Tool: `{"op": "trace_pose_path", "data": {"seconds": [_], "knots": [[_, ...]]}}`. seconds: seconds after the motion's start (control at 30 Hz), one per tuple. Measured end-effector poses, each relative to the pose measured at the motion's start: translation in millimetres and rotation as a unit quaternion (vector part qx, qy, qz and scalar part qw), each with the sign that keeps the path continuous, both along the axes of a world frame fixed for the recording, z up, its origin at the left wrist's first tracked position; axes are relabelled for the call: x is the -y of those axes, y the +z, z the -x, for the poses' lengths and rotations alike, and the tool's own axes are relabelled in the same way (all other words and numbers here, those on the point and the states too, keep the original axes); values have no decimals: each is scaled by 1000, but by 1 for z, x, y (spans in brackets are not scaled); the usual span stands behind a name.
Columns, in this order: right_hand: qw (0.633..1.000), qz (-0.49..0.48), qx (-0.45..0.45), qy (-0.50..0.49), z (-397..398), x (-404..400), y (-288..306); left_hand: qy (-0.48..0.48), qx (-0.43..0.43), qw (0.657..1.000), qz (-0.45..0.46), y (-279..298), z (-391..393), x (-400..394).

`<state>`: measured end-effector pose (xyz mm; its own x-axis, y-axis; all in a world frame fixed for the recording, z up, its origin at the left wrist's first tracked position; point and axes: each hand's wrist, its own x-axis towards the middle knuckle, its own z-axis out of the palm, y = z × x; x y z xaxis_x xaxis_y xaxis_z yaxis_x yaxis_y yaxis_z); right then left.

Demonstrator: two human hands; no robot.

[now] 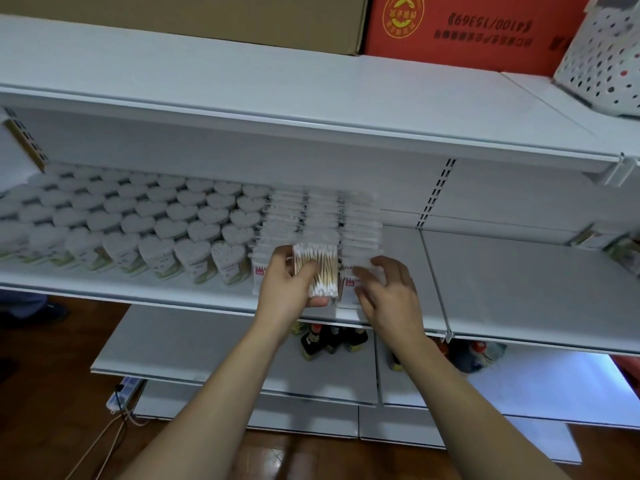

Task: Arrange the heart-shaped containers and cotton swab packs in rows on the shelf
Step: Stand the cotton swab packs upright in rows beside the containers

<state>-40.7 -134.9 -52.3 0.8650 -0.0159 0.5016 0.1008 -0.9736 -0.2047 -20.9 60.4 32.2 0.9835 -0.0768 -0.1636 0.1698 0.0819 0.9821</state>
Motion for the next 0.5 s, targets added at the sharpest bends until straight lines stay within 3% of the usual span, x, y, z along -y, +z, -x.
{"op": "trace_pose_path", "data": {"seconds": [0.33, 0.5], "knots": [[999, 30, -11, -23, 2, -1, 3, -2, -12, 1000, 19, 5, 2, 5], [999, -10, 19, -31, 6, -1, 15, -25, -3, 999, 35, 3, 2, 9]]}}
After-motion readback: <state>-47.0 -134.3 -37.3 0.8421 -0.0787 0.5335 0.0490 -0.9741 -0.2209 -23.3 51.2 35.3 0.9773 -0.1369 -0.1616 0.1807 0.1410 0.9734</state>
